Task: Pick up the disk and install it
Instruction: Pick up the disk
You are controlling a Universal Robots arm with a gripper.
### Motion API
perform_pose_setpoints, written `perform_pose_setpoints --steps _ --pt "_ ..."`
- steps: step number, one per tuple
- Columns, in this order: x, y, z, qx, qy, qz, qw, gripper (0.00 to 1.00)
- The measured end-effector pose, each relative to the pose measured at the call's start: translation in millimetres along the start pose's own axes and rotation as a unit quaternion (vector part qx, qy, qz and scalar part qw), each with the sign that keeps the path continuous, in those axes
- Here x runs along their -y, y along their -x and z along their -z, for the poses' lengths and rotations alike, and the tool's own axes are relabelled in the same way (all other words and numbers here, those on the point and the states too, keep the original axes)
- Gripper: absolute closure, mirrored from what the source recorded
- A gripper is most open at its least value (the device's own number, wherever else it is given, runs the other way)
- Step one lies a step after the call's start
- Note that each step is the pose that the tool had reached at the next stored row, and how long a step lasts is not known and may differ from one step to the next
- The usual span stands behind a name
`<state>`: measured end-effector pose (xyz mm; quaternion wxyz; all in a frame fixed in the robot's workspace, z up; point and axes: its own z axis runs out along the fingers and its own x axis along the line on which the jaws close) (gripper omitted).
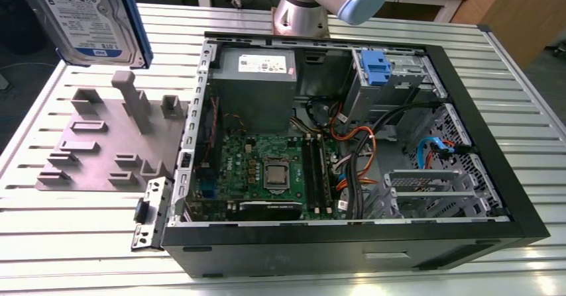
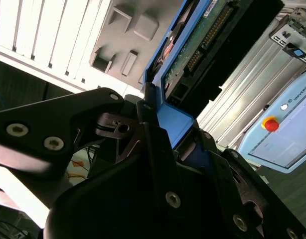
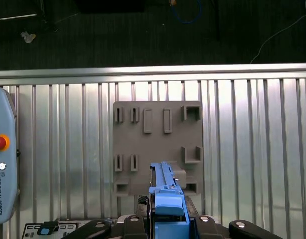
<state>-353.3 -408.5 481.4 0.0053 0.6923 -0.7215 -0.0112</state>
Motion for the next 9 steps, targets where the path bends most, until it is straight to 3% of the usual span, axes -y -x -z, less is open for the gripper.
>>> perform_pose_setpoints --steps 9 --pt "2.7 0.1 0.1 0.0000 0.0000 0.000 1.00000 0.64"
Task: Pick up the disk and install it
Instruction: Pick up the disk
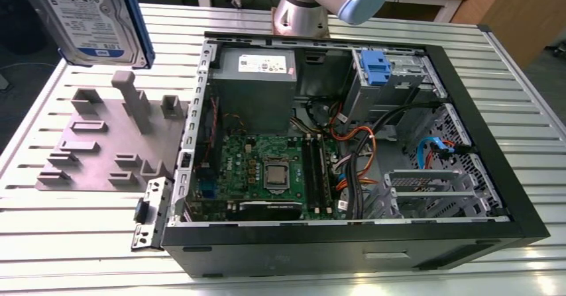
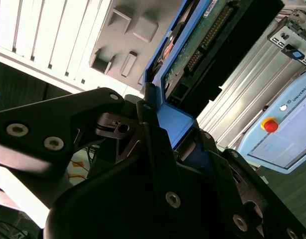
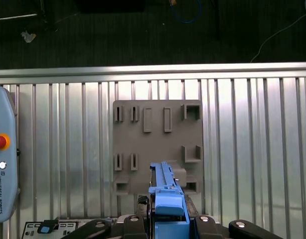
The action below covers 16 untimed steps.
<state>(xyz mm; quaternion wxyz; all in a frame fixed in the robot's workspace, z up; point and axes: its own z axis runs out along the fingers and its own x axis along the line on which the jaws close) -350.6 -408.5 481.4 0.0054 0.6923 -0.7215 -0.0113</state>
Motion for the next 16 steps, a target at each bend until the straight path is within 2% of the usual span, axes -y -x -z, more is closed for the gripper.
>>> perform_pose_setpoints --steps 9,16 --pt "5.2 0.2 0.1 0.0000 0.0000 0.000 1.00000 0.64" --pt "5.6 -0.5 0.1 0.0000 0.0000 0.000 1.00000 0.64"
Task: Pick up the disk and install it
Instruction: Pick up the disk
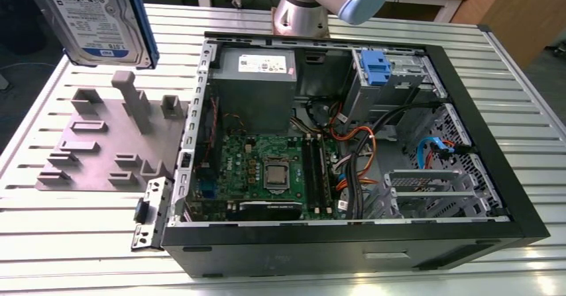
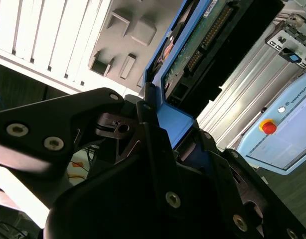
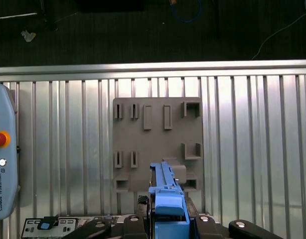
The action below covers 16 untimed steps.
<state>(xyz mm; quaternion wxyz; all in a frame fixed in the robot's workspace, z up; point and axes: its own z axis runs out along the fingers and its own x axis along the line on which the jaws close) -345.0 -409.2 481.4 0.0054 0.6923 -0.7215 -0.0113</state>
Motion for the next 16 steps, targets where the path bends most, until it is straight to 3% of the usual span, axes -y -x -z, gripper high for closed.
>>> perform_pose_setpoints --steps 6,9,12,16 --pt "0.6 -13.4 0.0 0.0000 0.0000 0.000 1.00000 0.64" --pt "2.7 -15.2 0.1 0.0001 -0.0001 0.000 1.00000 0.64" --pt "8.4 -15.1 0.2 0.0000 0.0000 0.000 1.00000 0.64" --pt "20.5 -14.6 0.4 0.0001 -0.0001 0.000 1.00000 0.64"
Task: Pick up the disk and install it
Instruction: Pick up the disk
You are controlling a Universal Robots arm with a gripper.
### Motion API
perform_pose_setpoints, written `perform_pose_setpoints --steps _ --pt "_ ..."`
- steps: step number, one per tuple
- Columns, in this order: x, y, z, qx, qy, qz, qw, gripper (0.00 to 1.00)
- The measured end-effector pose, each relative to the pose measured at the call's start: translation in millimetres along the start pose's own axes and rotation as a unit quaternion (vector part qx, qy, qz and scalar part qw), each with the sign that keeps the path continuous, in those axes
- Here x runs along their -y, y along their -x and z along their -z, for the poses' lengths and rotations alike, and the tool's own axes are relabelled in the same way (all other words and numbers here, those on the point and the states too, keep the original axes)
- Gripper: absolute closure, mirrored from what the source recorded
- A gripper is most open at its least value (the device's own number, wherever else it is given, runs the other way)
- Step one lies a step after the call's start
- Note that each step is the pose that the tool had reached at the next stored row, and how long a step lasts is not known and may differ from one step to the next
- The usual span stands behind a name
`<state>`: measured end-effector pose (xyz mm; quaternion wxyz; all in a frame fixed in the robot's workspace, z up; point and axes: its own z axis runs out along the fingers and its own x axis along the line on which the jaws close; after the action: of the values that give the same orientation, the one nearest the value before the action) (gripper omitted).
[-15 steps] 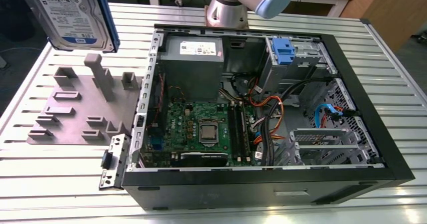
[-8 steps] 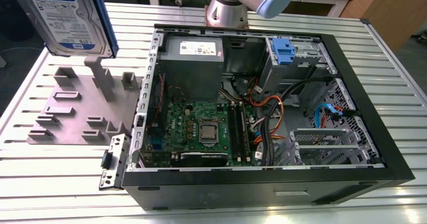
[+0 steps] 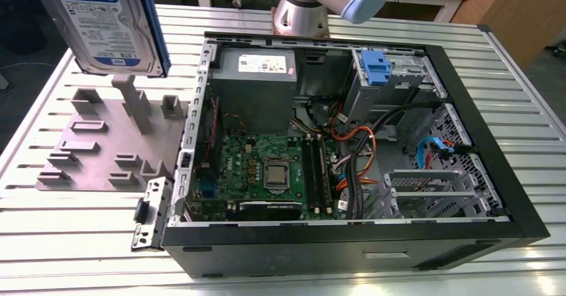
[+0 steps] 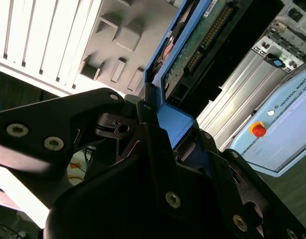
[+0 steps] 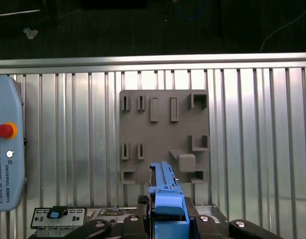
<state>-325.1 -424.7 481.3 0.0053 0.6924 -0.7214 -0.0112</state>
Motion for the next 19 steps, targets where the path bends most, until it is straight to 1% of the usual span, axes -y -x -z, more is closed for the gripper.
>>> perform_pose_setpoints --steps 3,6,19 --pt "7.3 0.3 0.2 -0.0001 0.0001 0.000 1.00000 0.64" --pt "11.1 0.5 0.2 0.0000 0.0001 0.000 1.00000 0.64" --pt "12.2 0.6 0.2 0.0000 0.0001 0.000 1.00000 0.64"
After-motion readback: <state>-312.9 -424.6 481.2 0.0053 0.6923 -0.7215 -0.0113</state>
